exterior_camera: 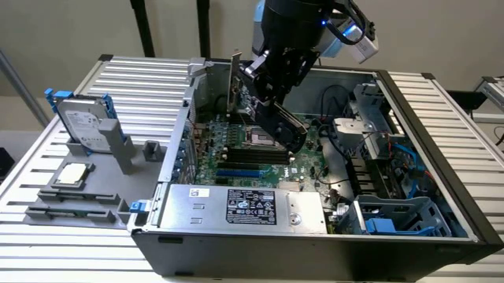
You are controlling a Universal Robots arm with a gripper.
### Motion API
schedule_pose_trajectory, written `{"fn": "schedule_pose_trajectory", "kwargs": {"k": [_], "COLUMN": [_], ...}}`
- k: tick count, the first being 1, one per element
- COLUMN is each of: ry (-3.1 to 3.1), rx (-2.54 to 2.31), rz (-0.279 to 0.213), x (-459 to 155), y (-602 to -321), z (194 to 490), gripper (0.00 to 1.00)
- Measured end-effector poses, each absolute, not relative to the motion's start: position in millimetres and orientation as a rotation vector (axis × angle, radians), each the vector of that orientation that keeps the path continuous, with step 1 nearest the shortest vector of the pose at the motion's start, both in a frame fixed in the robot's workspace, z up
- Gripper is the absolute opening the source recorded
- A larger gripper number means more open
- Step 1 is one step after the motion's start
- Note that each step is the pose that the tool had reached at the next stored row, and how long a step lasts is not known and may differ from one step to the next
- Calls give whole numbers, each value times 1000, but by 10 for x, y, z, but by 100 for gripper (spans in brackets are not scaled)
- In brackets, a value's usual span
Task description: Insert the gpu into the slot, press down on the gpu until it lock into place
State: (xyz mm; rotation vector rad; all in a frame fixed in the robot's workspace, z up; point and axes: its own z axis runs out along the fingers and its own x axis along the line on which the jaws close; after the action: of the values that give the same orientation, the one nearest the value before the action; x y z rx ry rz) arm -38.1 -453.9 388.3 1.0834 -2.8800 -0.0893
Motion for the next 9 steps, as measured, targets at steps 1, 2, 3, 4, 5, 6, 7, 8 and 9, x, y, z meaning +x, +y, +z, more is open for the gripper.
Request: {"fn": "schedule_pose_trajectory", "kwargs": {"k": [1, 2, 3, 4, 5, 6, 7, 8, 9], "ry": [-2870, -2859, -2849, -2837, -2826, -2814, -2803, -2790, -2778], "rx": [1109, 1136, 1160, 1186, 1211, 1237, 1262, 1289, 1313], "rz": [-88, -88, -87, -86, -85, -84, -83, -82, -81], "x": [-381, -381, -381, -381, -381, -381, -380, -380, -381], "y": [-4539, -4538, -4538, -4538, -4539, -4539, -4539, -4539, -4539], "z": [3874, 3864, 3857, 3848, 3839, 3830, 3821, 3811, 3803], "gripper": [26, 26, 26, 26, 26, 26, 26, 26, 26]}}
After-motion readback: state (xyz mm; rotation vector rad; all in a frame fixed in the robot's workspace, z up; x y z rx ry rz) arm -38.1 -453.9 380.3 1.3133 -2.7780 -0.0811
